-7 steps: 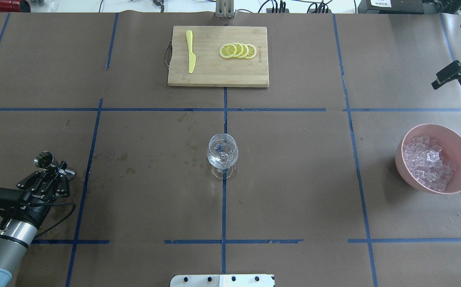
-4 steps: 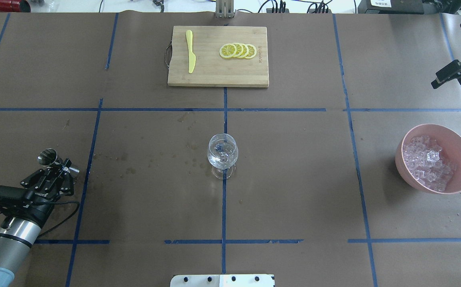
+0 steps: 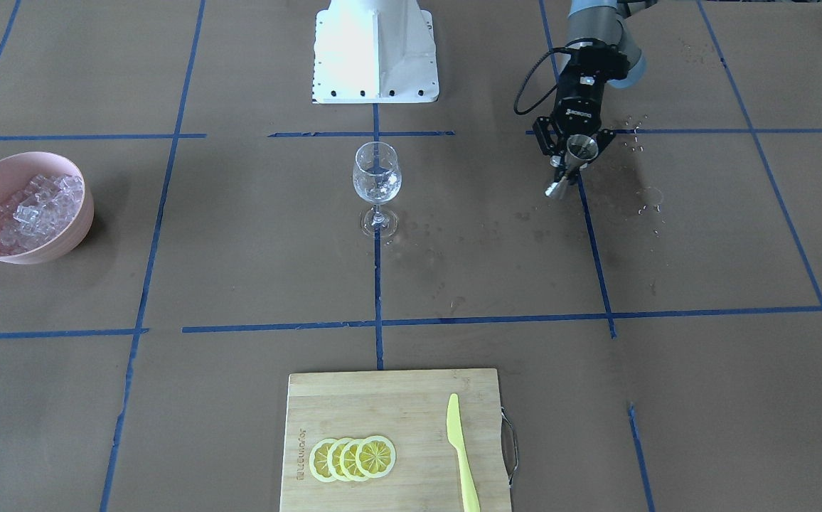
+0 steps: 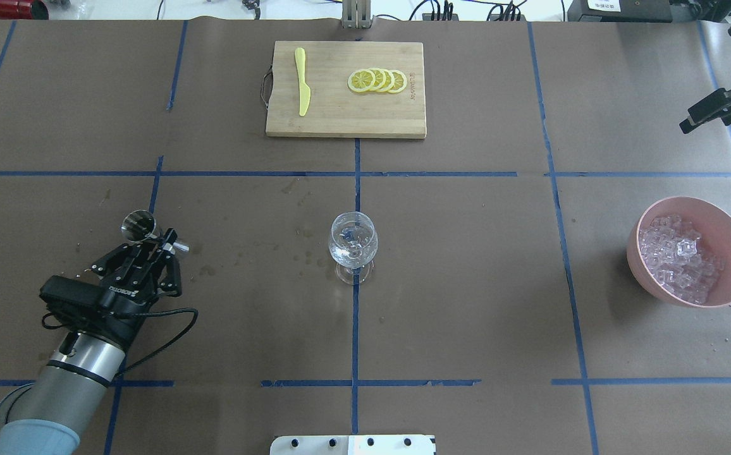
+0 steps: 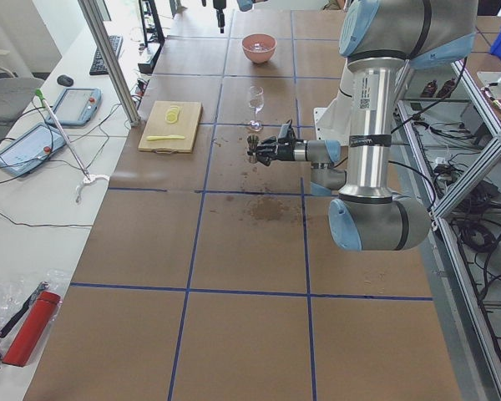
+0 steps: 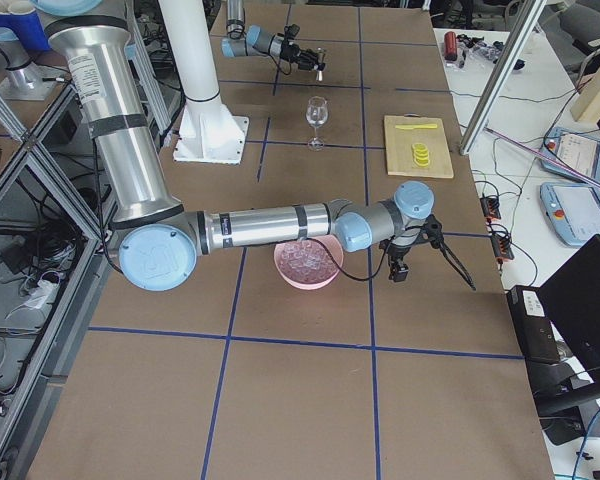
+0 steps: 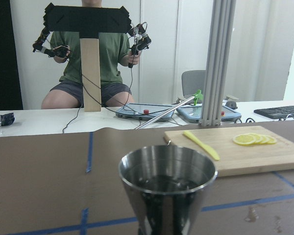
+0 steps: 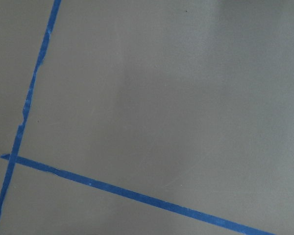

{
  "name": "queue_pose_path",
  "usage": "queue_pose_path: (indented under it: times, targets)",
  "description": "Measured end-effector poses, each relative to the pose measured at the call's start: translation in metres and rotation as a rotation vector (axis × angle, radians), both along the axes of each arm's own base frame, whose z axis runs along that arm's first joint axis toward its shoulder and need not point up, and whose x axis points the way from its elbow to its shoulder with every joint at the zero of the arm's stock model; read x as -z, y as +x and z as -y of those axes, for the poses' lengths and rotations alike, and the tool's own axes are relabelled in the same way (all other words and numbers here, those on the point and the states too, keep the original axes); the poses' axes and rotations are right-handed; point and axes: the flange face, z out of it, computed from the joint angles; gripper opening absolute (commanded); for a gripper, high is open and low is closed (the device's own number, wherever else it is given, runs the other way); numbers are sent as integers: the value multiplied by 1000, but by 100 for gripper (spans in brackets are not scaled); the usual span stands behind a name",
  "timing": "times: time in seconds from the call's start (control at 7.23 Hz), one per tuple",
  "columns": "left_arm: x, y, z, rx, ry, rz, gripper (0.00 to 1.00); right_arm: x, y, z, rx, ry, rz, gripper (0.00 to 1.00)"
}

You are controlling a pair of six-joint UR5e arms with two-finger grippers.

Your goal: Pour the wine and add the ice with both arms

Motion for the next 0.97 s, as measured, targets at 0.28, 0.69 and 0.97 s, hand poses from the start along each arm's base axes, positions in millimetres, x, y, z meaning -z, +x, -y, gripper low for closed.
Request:
queue_pose_path:
  times: [0.28,0.69,0.97]
  targets:
    - [60,23,1,-1,47,-12,0,7,1,-1,-1,14,4,100]
    - [113,30,-5,-7,96,-19,0,8,1,-1,-2,17,5,100]
    - [132,34,-8,-15,103,-29,0,9,1,-1,-2,17,5,100]
